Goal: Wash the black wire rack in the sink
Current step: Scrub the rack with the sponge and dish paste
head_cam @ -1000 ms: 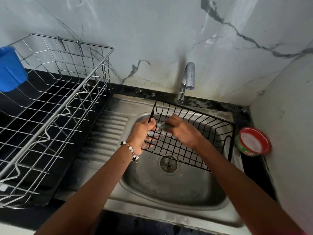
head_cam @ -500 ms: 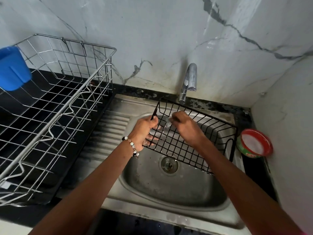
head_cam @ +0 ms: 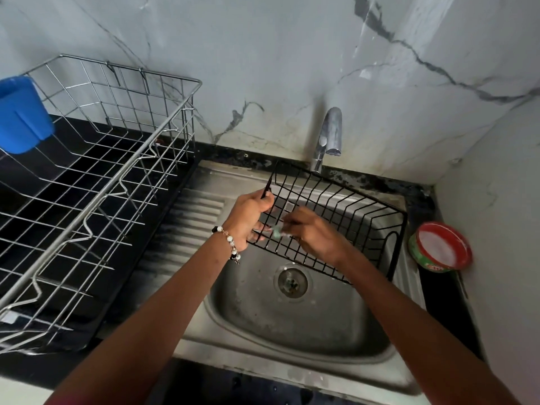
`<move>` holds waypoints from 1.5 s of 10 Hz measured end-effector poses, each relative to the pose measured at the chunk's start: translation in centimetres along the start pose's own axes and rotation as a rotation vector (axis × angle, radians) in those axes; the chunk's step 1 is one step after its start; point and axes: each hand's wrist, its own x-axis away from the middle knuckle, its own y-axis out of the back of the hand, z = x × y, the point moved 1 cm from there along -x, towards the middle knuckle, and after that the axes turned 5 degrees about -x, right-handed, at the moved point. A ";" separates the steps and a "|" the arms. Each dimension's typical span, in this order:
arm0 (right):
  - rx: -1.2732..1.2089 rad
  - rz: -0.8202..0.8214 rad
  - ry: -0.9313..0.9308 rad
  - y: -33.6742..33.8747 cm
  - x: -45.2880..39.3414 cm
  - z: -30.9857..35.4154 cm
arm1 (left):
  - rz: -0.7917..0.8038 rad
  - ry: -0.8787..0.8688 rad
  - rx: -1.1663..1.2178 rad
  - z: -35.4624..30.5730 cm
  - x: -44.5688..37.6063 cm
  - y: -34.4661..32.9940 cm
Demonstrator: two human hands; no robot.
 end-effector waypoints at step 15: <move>0.214 -0.179 -0.122 -2.2 -1.4 -0.2 | -0.087 -0.074 -0.059 -0.7 0.9 -0.4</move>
